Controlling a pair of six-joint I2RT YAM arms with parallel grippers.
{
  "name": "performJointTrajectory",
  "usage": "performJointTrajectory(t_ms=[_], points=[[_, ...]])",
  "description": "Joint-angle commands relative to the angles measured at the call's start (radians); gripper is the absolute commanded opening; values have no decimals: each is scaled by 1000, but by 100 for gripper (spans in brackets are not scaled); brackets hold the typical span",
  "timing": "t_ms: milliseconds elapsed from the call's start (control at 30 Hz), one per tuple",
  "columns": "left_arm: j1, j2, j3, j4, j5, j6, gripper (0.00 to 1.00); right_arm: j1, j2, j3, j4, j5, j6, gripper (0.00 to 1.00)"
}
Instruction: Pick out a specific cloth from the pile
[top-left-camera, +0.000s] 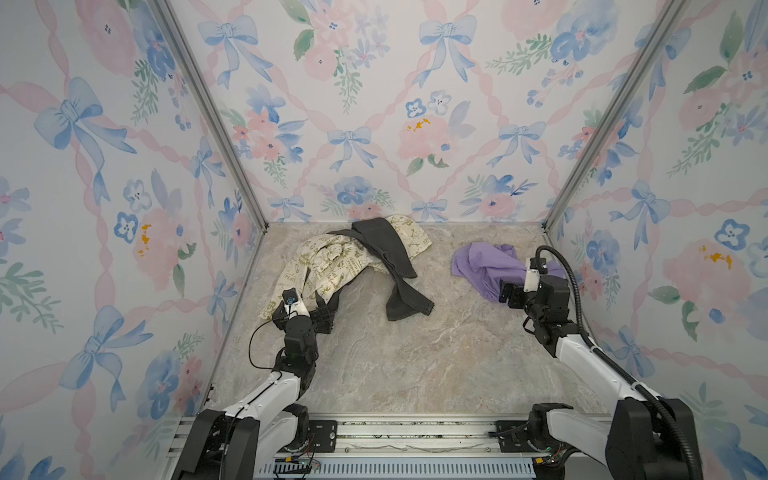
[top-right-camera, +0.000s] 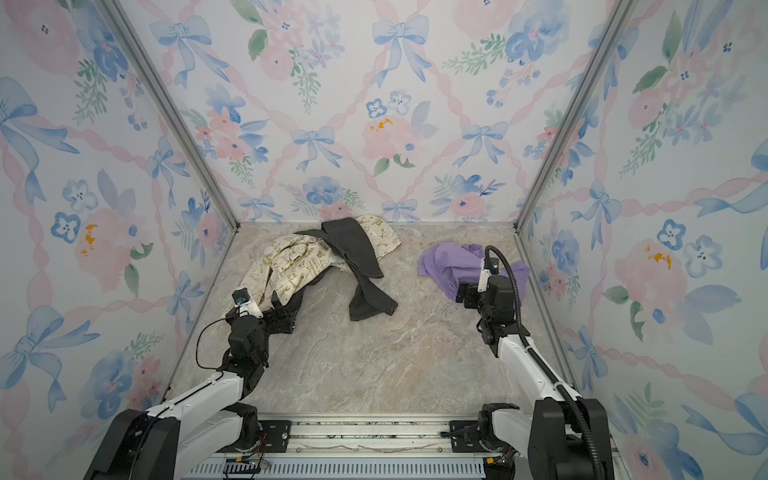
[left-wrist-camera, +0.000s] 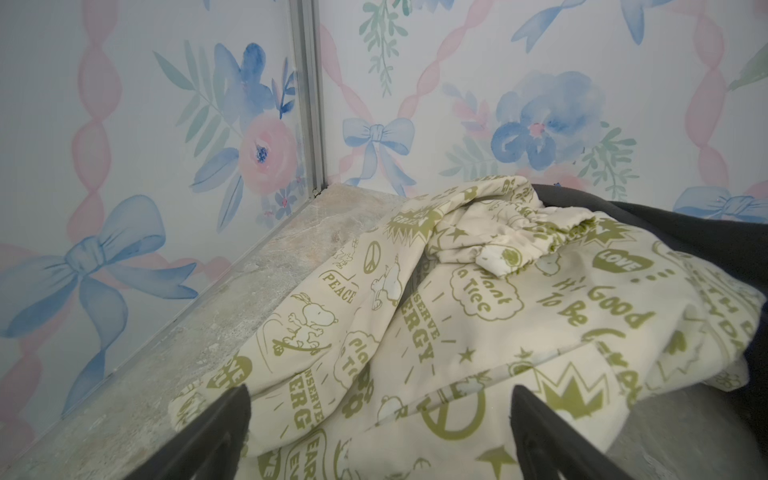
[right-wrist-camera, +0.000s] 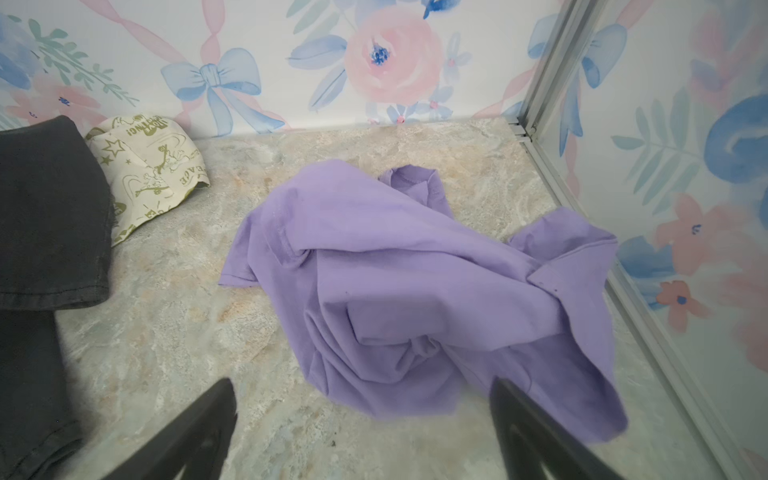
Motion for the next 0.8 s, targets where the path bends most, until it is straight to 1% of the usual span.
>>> performJointTrajectory(t_ms=[0,67,200,267,467,533,600,633,733,767], points=[[20,77,-44,226,64,53,98,-6,66,-55,193,-36,0,97],[24,139,-55,308,77,67,98,-7,110,-62,225,-13,-13,97],[46,241,-20,397,159,79,98,-10,186,-73,329,6,-6,97],[49,283,10,397,181,108,98,-9,221,-60,342,5,-19,97],[88,411,21,494,206,84,98,-25,301,-55,423,18,-23,97],[93,453,33,509,231,83,98,-25,324,-75,491,29,-15,97],[92,486,47,525,278,114,98,-15,319,-69,463,34,-31,97],[90,485,46,523,277,116,98,-14,323,-78,479,35,-34,97],[90,484,46,523,275,114,98,-14,369,-142,633,18,-40,97],[90,486,46,522,275,114,98,-12,395,-166,722,14,-38,97]])
